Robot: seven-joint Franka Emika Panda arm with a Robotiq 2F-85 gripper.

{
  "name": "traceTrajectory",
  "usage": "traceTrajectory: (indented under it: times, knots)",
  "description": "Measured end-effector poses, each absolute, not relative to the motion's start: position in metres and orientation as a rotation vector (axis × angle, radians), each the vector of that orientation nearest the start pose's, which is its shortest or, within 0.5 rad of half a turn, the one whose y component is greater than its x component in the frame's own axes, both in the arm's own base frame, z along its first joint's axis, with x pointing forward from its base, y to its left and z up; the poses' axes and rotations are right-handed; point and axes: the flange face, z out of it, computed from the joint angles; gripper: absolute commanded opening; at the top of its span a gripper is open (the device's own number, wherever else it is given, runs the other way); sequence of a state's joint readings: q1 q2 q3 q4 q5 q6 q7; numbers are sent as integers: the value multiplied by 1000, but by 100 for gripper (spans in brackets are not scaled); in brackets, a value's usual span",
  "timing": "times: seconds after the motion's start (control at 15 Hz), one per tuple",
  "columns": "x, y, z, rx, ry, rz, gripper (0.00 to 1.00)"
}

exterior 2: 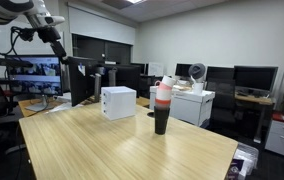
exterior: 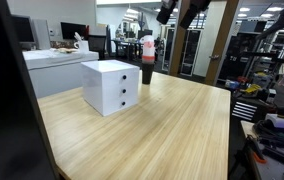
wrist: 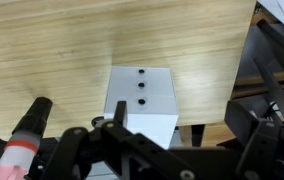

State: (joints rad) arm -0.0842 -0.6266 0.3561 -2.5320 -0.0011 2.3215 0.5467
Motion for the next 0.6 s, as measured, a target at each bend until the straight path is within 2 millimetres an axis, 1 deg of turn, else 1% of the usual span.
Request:
traceTrajectory:
  times: [0.27, 0.6]
  knots:
    - [417, 94, 526, -3048, 684, -730, 100]
    - [451, 63, 544, -2981, 946, -805, 100]
